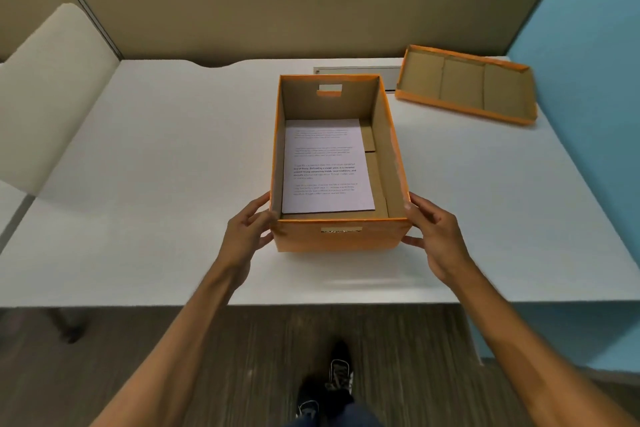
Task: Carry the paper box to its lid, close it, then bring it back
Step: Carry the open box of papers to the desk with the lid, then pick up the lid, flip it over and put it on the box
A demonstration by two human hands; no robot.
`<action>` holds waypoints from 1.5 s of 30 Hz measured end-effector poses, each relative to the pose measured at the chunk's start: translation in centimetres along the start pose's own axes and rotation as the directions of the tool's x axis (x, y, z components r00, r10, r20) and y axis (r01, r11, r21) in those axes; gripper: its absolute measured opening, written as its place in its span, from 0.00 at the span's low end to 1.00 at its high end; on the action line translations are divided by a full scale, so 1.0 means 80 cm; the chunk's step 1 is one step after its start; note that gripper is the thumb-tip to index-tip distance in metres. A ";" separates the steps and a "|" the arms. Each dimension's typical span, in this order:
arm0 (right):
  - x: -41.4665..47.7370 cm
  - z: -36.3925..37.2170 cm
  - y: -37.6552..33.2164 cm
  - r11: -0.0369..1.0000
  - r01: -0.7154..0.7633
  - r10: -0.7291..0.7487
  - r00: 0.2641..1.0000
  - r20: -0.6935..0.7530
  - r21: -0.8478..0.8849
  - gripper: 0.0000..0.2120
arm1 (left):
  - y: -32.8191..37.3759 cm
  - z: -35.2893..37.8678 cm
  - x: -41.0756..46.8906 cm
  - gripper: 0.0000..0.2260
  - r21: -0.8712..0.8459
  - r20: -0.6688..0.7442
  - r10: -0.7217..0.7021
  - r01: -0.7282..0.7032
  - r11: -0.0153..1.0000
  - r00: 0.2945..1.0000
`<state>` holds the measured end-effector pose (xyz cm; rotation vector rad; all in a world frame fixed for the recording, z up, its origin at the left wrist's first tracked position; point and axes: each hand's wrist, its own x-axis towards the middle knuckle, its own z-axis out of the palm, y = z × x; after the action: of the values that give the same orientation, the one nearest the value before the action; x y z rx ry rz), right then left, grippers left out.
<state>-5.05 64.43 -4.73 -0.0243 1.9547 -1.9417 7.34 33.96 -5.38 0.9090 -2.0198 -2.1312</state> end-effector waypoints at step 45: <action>-0.002 -0.161 -0.085 0.902 0.133 -0.230 0.953 -0.199 -0.411 0.20 | 0.108 0.269 -0.063 0.26 0.486 0.171 0.577 -0.577 0.656 0.799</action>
<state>-10.23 76.57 1.49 -0.0849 2.5676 -1.6873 -1.26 54.13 3.70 0.1972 -2.4889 -1.2623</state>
